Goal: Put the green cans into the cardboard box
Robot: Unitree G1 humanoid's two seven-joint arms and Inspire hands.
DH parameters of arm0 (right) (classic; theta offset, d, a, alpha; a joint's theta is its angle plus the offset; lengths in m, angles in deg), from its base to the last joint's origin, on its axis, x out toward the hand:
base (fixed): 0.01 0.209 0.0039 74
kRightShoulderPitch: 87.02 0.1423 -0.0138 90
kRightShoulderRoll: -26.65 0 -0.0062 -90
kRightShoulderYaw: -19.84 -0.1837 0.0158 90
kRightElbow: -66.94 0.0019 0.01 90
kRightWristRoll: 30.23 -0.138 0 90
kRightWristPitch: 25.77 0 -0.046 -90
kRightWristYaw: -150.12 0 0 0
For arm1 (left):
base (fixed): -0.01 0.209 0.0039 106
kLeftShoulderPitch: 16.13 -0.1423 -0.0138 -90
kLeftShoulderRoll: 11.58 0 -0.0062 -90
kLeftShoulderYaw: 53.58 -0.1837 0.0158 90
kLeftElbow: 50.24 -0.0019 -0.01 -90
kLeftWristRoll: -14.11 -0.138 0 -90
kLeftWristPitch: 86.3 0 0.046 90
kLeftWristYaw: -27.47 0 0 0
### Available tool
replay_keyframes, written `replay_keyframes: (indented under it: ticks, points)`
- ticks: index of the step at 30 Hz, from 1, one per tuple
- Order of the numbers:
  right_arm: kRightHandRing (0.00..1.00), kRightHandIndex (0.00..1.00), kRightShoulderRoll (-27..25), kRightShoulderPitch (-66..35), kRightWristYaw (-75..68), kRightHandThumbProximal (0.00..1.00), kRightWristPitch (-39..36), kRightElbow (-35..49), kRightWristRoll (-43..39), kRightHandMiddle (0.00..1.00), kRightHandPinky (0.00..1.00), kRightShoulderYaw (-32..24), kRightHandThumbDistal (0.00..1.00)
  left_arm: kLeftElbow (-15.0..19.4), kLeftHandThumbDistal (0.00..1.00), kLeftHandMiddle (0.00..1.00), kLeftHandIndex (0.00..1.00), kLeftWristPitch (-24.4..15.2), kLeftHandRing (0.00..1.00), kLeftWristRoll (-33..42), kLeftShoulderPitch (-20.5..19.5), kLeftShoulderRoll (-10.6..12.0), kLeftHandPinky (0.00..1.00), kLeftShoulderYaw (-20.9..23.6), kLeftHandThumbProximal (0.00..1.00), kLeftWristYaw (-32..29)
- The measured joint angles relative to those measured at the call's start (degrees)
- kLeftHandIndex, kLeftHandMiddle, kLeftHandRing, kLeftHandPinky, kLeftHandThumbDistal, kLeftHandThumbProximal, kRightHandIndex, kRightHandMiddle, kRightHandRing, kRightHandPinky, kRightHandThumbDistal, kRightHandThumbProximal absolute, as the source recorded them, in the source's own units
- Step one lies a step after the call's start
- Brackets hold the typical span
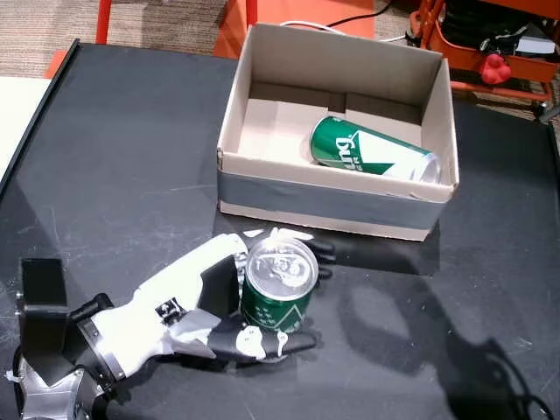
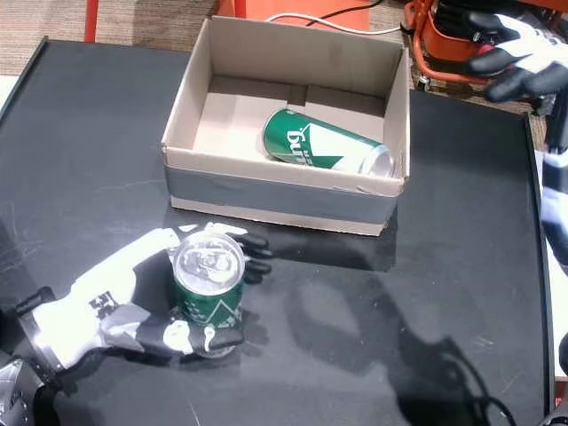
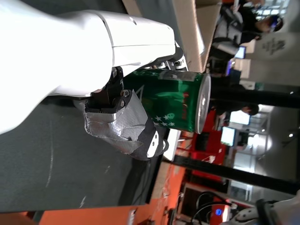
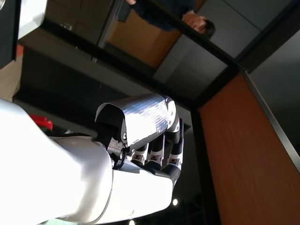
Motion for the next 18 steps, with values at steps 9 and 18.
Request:
replay_keyframes:
  ticks: [9, 18]
  points:
    - [0.48, 0.62, 0.92, -0.21, 2.09, 0.73, -5.52, -1.04, -0.81, 0.56, 0.54, 0.75, 0.28, -0.06, 0.81, 0.82, 0.81, 0.2, 0.82, -1.89, -0.25, 0.45, 0.75, -0.58, 0.0, 1.53]
    - [0.47, 0.65, 2.02, -2.18, -2.77, 0.73, -3.73, 0.54, 1.06, 0.55, 0.49, 1.61, 0.31, -0.1, 0.61, 0.59, 0.56, 1.71, 0.55, -1.82, -0.25, 1.42, 0.42, 0.36, 0.0, 1.64]
